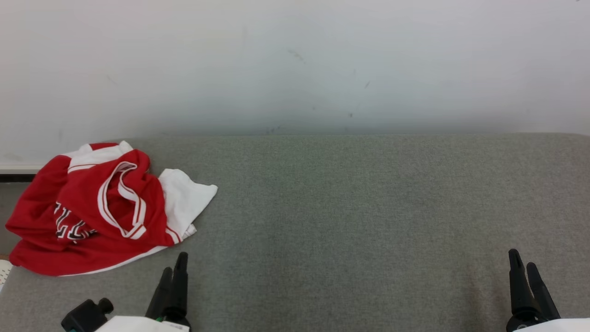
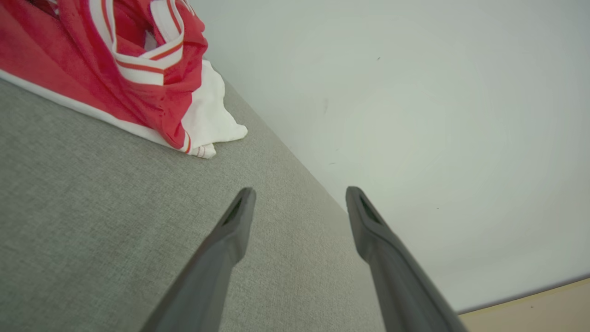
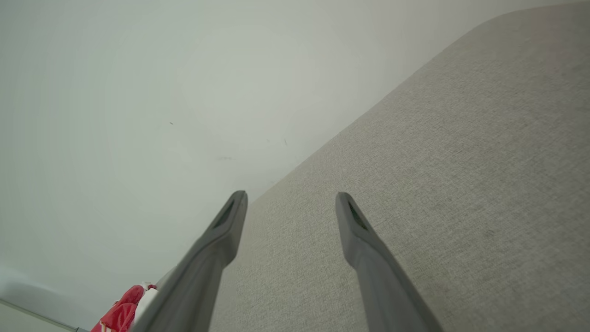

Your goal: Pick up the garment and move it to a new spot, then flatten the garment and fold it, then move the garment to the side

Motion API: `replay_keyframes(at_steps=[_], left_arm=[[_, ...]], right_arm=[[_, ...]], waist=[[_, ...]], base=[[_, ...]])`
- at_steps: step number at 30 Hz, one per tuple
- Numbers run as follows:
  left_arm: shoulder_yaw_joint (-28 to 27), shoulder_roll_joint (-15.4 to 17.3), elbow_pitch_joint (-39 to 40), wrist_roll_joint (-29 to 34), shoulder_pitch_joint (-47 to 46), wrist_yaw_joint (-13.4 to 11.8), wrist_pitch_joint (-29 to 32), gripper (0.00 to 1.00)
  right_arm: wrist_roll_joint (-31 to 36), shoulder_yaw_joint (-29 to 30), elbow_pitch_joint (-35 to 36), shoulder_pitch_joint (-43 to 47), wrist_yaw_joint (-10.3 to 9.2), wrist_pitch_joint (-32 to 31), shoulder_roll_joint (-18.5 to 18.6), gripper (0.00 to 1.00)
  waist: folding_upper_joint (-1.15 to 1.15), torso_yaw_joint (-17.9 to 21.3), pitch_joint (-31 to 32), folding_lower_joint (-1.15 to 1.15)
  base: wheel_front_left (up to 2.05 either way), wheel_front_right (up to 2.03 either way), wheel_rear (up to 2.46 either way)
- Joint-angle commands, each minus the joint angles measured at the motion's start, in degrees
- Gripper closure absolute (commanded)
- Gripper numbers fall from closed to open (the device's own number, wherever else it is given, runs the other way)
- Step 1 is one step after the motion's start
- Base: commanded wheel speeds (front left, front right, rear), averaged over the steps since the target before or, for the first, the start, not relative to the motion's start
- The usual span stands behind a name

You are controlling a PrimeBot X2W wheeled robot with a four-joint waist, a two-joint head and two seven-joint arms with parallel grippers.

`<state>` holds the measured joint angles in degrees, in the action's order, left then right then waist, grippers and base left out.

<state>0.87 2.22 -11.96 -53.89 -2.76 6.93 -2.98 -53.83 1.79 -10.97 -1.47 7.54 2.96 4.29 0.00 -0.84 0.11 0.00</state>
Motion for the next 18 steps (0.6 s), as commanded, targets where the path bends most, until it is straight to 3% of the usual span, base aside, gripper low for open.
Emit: replay_keyframes(at_steps=[1,18], left_arm=[[0.22,0.45,1.02,2.15,-0.10,-0.16,-0.55,0.00],[1.65,0.89,1.43,17.77,1.00,-0.29,-3.88,0.00]], right_arm=[[1.78,-0.12,0.58,-0.28,-0.03,0.57,0.81,0.00],[14.95,-1.56,0.05,0.13,-0.05,3.89,1.97,0.00]], waist=[[0.00,-0.01,0.02,0.00],[0.00,-0.01,0.25,0.00]], base=[[0.00,0.00,0.00],[0.00,0.00,0.00]])
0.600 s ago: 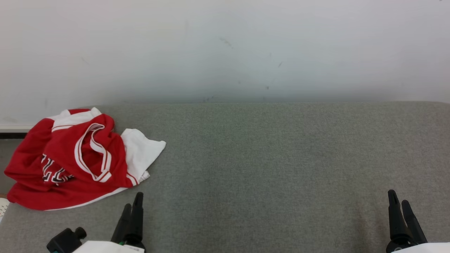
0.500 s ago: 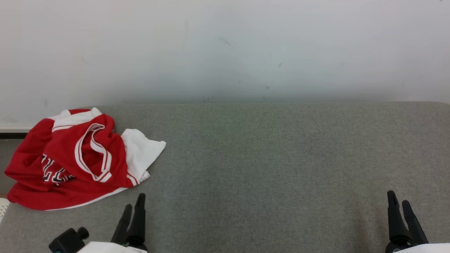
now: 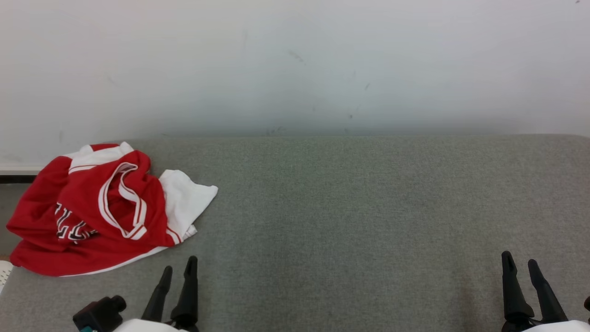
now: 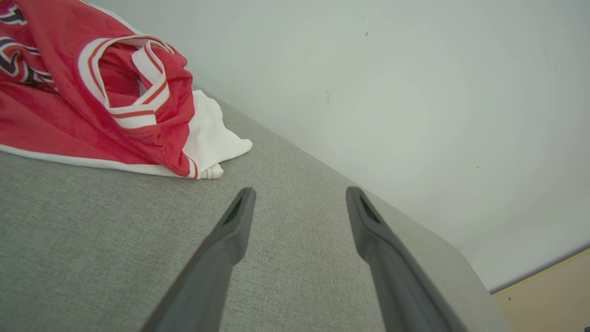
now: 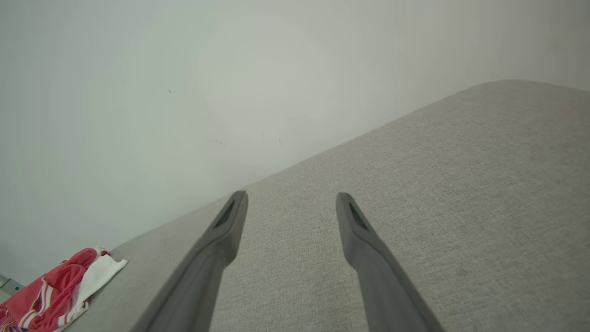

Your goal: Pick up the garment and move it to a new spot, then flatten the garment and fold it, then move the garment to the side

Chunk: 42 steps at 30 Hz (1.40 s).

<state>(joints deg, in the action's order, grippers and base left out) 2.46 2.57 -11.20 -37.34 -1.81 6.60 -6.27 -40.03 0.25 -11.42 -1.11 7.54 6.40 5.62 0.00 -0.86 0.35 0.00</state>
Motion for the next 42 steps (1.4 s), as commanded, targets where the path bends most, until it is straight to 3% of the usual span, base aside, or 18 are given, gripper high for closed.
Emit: replay_keyframes(at_steps=[1,42], left_arm=[[0.15,0.57,0.68,1.81,0.10,0.04,-0.75,0.00],[0.31,1.72,-1.23,24.87,1.81,-0.81,-6.45,0.00]], right_arm=[[1.80,0.02,0.52,-0.21,-0.05,0.58,0.71,0.00],[22.94,0.46,-0.93,2.23,-0.08,6.28,1.22,0.00]], waist=[[0.00,0.01,0.02,0.00],[0.00,-0.58,0.67,0.00]], base=[[0.00,0.00,0.00],[0.00,0.00,0.00]])
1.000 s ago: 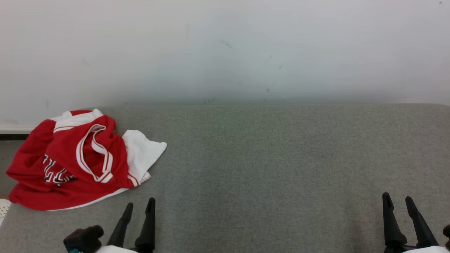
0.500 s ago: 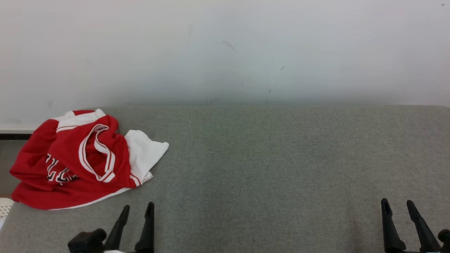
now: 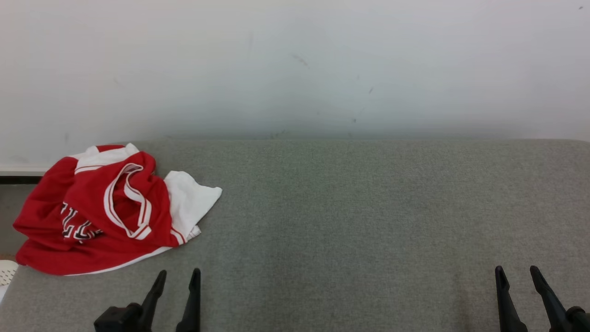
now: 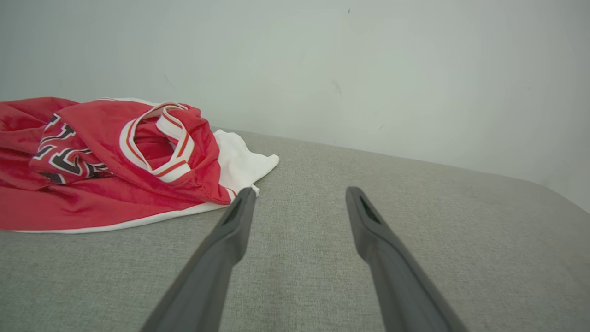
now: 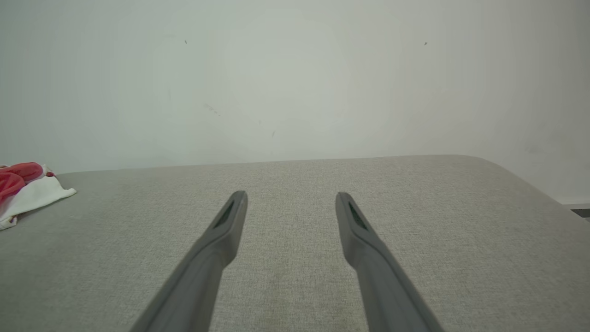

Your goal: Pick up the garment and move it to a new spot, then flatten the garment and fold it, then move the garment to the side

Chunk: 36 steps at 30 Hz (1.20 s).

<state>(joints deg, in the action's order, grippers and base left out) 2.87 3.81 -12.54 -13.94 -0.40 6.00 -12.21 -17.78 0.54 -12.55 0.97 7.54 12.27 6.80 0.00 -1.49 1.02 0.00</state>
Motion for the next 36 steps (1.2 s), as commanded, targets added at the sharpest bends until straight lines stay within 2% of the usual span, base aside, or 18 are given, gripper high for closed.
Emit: replay_keyframes(at_steps=[1,26,36], left_arm=[[-0.22,0.47,0.01,1.89,0.40,-0.22,-0.64,0.00],[-0.68,-0.19,-0.65,11.59,1.25,0.29,-3.05,0.00],[-0.80,-0.33,-0.99,11.30,0.55,0.58,-2.97,0.00]], right_arm=[[1.04,0.19,0.18,0.19,-0.08,0.50,0.00,0.00],[7.28,0.92,0.56,1.86,-0.10,3.01,-0.01,0.00],[5.93,0.70,0.38,2.03,-0.10,2.90,-0.24,0.00]], waist=[[0.00,0.07,-0.01,0.00],[0.00,0.06,0.30,0.00],[0.00,-2.06,0.44,0.00]], base=[[0.00,0.00,0.00],[0.00,0.00,0.00],[0.00,0.00,0.00]])
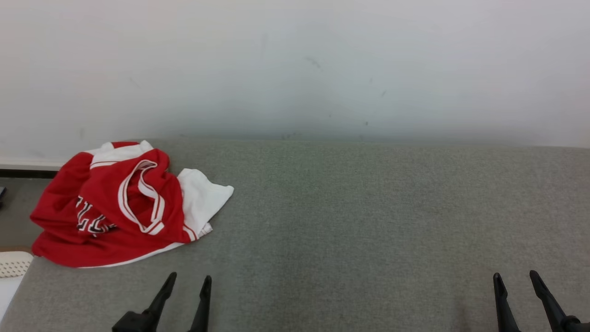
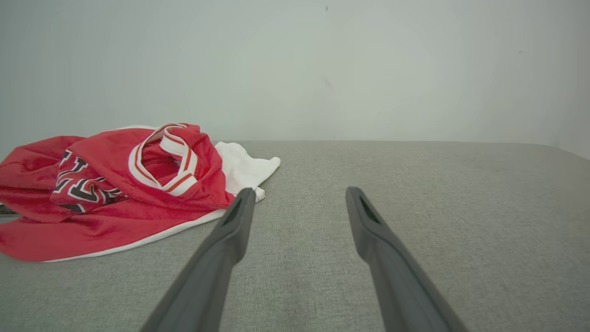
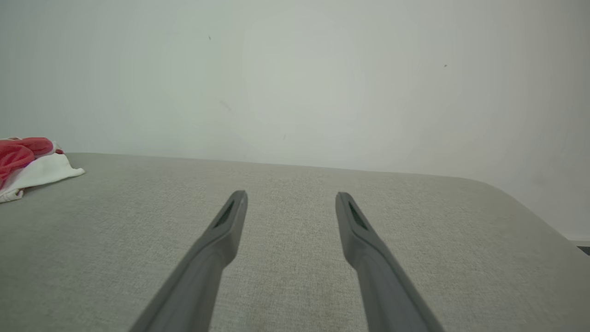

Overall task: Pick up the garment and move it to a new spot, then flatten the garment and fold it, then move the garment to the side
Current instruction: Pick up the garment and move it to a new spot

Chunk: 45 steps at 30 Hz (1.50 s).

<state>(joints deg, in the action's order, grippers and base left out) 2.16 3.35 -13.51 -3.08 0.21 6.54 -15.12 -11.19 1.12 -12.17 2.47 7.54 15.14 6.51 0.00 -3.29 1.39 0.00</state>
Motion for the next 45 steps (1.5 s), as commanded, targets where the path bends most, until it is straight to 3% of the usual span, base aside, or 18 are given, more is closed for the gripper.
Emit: replay_keyframes(at_steps=[1,7,17,23,33,39,45], left_arm=[[-0.08,0.13,-0.06,0.54,-0.06,0.08,-0.06,0.00],[-0.12,0.09,-0.22,0.77,0.27,0.20,-0.06,0.00],[-0.77,0.63,-0.29,0.68,1.60,0.29,-0.06,0.00],[-1.79,0.92,0.23,0.22,2.72,0.40,-0.06,0.00],[-1.50,0.63,0.06,-1.46,0.52,0.68,-0.06,0.00],[1.11,1.30,-2.74,-4.17,-8.33,0.93,-0.06,0.00],[3.93,2.96,-10.99,-8.68,-22.15,0.90,0.64,0.00]], right_arm=[[-0.80,0.13,0.01,0.63,-0.10,0.02,0.01,0.00],[-0.95,-0.51,-0.17,1.04,-0.10,0.01,-0.26,0.00],[-1.48,-1.81,-0.63,1.09,-0.10,0.00,-0.95,0.00],[-1.84,-3.72,-1.16,-0.03,-0.10,0.00,-1.40,0.00],[-2.20,-5.83,-1.22,-1.27,-0.10,0.00,-1.16,0.00],[-2.18,-5.99,-0.13,-4.21,-0.10,0.00,0.90,0.00],[-1.69,-6.43,0.89,-8.66,-0.10,0.00,2.45,0.00]], waist=[[0.00,-0.78,0.13,0.00],[0.00,-5.21,0.63,0.00],[0.00,-16.48,1.50,0.00],[0.00,-20.04,1.84,0.00],[0.00,-17.60,-0.29,0.00],[0.00,-13.65,-6.92,0.00],[0.00,-10.13,-15.27,0.00]], base=[[0.00,0.00,0.00],[0.00,0.00,0.00],[0.00,0.00,0.00],[0.00,0.00,0.00],[0.00,0.00,0.00],[0.00,0.00,0.00],[0.00,0.00,0.00]])
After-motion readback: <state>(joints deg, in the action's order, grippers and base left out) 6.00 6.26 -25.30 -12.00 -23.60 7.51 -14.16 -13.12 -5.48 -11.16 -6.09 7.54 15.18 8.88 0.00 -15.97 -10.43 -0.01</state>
